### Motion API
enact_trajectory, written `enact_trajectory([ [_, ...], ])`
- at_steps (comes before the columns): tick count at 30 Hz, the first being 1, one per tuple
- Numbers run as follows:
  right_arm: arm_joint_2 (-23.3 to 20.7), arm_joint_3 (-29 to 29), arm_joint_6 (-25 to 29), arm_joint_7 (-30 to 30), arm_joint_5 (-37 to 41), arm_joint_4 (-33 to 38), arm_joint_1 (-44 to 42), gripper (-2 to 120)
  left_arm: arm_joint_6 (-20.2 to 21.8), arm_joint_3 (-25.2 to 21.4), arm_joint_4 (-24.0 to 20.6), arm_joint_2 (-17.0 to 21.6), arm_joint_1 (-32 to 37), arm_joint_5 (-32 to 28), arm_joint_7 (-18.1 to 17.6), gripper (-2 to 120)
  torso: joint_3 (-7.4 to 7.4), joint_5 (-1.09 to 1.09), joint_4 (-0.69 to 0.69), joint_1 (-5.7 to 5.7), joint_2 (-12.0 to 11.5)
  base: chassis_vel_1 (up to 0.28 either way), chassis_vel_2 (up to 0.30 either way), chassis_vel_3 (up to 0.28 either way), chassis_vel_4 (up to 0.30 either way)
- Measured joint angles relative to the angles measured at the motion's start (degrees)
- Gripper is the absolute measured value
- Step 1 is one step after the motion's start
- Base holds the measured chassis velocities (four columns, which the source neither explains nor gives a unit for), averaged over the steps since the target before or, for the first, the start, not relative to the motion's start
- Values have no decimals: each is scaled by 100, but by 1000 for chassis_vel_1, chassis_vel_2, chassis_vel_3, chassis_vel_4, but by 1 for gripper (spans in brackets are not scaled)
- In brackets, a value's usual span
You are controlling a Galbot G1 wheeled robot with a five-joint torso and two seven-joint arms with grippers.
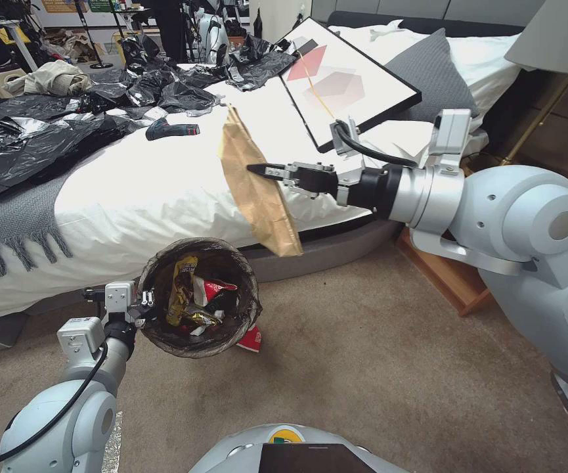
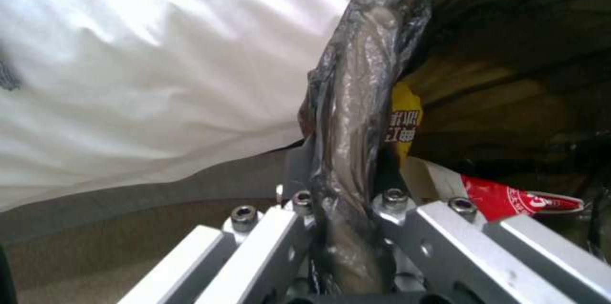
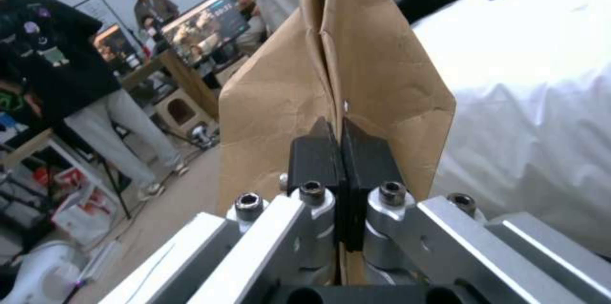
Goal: Pick up the trash bin, then pick up the garbage from the floor and place it into the trash bin.
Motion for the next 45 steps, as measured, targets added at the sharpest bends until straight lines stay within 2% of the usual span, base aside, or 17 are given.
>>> enact_trajectory([
  [10,154,-747,-117,136,-155,-244,250,0,-2,14,0,-6,-10,-1,1,0,0,0,-1,0,0,0,0,0,0],
  [13,187,-1301,-175,142,-323,-452,368,0,-3,19,0,-15,-31,0,1,0,0,0,-1,0,0,0,0,0,0],
  [17,224,-1624,-191,126,-492,-599,418,0,-4,12,0,-18,-35,-1,2,0,0,0,-1,0,0,0,0,0,0],
  [20,352,-2095,-201,70,-808,-952,448,0,-3,-4,0,-18,-39,-8,8,0,0,0,0,0,0,0,0,0,0],
  [22,369,-2134,-201,66,-836,-987,448,0,-3,-6,0,-18,-40,-9,8,0,0,0,-1,0,0,0,0,0,0],
  [34,787,-2972,-158,58,-1269,-1567,537,0,-4,-24,0,-48,-111,-34,15,0,0,-1,-1,0,0,0,0,0,0],
  [36,965,-3198,-193,31,-1386,-1860,578,0,-4,-9,0,-56,-99,-29,16,0,0,0,-2,0,0,0,0,0,0],
  [45,1498,-3630,-199,47,-1535,-2336,677,0,-4,-37,0,-60,-105,-29,17,0,0,-1,-1,0,0,0,0,0,0],
])
